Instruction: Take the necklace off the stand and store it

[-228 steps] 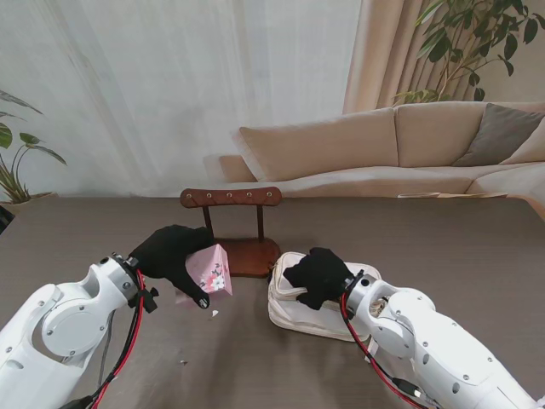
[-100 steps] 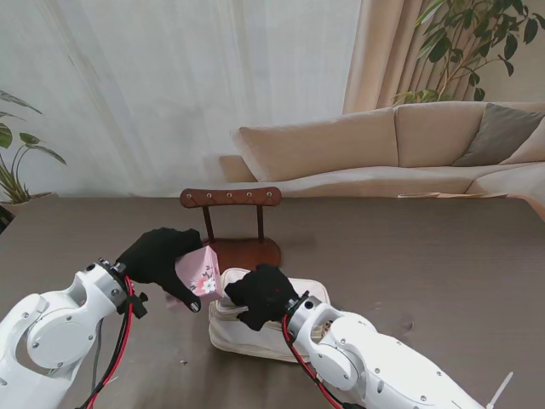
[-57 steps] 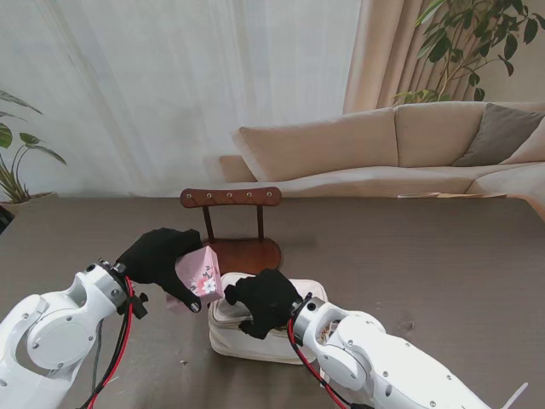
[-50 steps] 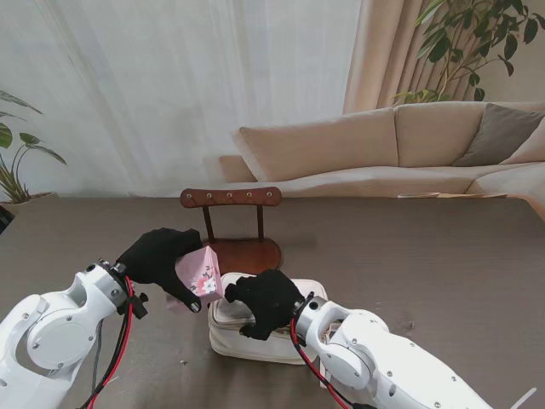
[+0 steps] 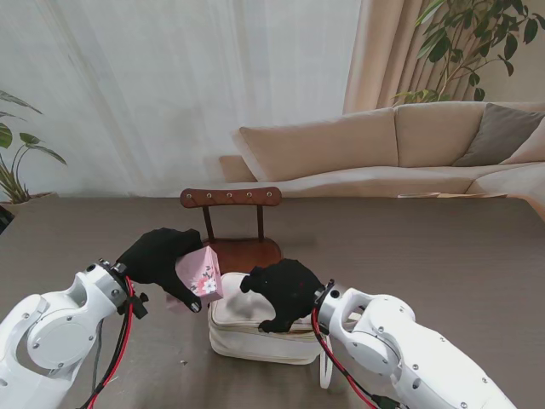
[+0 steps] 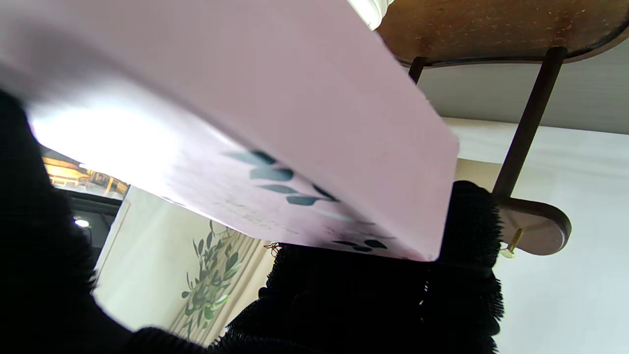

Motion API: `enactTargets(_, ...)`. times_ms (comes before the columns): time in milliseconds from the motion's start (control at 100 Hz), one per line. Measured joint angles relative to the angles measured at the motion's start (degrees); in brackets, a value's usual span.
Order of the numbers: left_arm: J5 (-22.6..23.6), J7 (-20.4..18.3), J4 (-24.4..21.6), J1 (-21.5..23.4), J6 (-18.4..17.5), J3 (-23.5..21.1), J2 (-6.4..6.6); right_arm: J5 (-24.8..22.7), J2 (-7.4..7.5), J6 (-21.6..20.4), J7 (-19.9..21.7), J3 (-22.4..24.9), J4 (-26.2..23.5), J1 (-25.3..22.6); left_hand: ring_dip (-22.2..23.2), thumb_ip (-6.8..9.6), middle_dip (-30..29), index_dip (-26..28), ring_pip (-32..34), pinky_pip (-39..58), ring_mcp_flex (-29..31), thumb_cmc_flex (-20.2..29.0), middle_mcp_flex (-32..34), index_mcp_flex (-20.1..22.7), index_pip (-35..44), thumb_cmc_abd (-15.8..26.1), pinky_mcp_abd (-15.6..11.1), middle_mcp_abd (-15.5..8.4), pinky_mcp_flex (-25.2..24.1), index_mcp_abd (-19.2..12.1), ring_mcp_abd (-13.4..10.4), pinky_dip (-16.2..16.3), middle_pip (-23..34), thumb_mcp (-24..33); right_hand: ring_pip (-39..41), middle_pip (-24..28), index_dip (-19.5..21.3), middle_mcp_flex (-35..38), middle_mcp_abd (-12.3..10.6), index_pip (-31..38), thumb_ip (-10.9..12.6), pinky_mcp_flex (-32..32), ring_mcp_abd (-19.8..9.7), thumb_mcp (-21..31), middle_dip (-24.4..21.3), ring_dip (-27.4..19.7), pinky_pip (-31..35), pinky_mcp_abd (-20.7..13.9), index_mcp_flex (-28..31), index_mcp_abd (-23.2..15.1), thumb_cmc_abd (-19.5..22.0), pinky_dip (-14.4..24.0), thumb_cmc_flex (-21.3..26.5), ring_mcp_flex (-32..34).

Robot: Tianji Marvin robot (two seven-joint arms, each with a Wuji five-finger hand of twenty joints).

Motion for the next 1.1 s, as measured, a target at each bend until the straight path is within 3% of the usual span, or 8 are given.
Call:
enactTargets(160,-0.11,-0.01,0.15,-0.26,-0.04,0.22,0.00,-1.09,0.67,-1.91,1.71,1.69,0.37,-0.01,0.00,0.00,0.00,0.00,0.00,0.00,0.01,0.00,0.00,0.00,0.00,0.00,0.01,0.00,0.00,0.00,0.00,0.01,0.00,0.00,-0.02,0.00,0.00,0.00,0.00,0.03,0.00,0.00,0.00,-1.11,-0.04,-0.02,-0.48,0.00,0.23,-0.34,0.61,-0.01,0.00,0.00)
enactTargets(440,-0.35,-0.25,0.72,-1.12,-0.20,0.76,0.03,-2.87,1.35,-2.97,1.15,1.35,2.63,0.71,0.00,0.00,0.00,0.00,0.01,0.00,0.03,0.00,0.00,0.00,0.00,0.00,0.02,0.00,0.00,0.00,0.00,0.01,0.00,0.00,-0.02,0.00,-0.06,0.19,0.01,0.94,0.00,-0.01,-0.11,-1.33,-0.17,-0.12,-0.76,0.00,3.98,-2.08,0.61,-0.03,-0.04,0.10)
enactTargets(610,-0.50,-0.42,1.03,-1.53,-0.22,1.05,0.04,-3.82,1.45,-2.93,-1.24,0.13,4.57,1.83,0.00,0.00,0.00,0.00,0.01,0.00,0.05,0.00,0.00,0.00,0.00,0.00,0.02,0.00,0.00,0.00,0.00,0.02,0.00,0.00,2.02,0.47,0.71,6.77,0.01,2.72,0.00,0.77,-0.65,-1.23,-0.19,-0.12,-0.49,0.00,9.80,-4.85,0.61,-0.03,-0.87,4.56)
enactTargets(810,-0.78,-0.62,1.42,-2.01,-0.22,1.46,0.05,-4.36,1.44,-2.20,-4.32,-0.49,5.82,2.32,0.00,0.00,0.00,0.00,0.01,0.00,0.06,0.00,0.00,0.00,0.00,0.00,0.03,0.00,0.00,0.00,0.00,0.02,0.00,0.00,5.17,0.13,3.22,18.00,-1.13,5.03,0.57,0.90,-3.39,0.26,-0.21,1.69,5.16,-1.14,16.39,-6.83,10.13,-0.04,2.13,14.05)
enactTargets(890,-0.91,-0.72,1.62,-2.25,-0.23,1.63,0.05,-4.14,1.35,-1.60,-4.78,-0.54,6.05,2.38,0.00,0.00,0.01,0.00,0.01,0.00,0.06,0.00,0.00,0.00,0.00,0.00,0.03,0.00,0.00,0.00,0.00,0.02,0.00,0.00,6.41,0.16,-0.26,21.23,-1.39,7.47,0.55,0.91,-4.20,0.79,0.84,2.81,7.70,-1.25,17.00,-7.44,12.27,-0.18,2.79,16.69)
enactTargets(960,-1.08,-0.79,1.80,-2.42,-0.30,1.75,0.06,-3.84,1.26,-1.16,-5.16,-0.60,6.21,2.44,0.00,0.00,0.01,0.00,0.01,0.00,0.06,0.00,0.00,0.00,0.00,0.01,0.03,0.00,0.00,0.00,0.00,0.02,0.00,0.00,7.59,0.28,-2.49,23.23,-1.54,9.76,-1.95,0.91,-4.80,2.88,1.47,3.49,9.40,-1.31,18.37,-8.13,12.25,-0.21,3.10,19.08)
enactTargets(1100,-1.41,-1.00,2.24,-2.89,-0.48,2.16,0.09,-2.32,0.97,-0.82,-5.77,-0.89,6.79,2.94,0.00,0.00,0.01,0.00,0.01,0.00,0.07,0.00,0.00,0.00,0.00,0.01,0.03,0.00,0.00,0.00,0.00,0.02,0.00,0.00,10.86,1.64,-5.62,29.05,-2.21,16.12,-6.97,0.94,-6.00,4.38,3.02,5.26,13.03,-1.42,20.67,-10.49,10.67,-0.26,8.79,24.49)
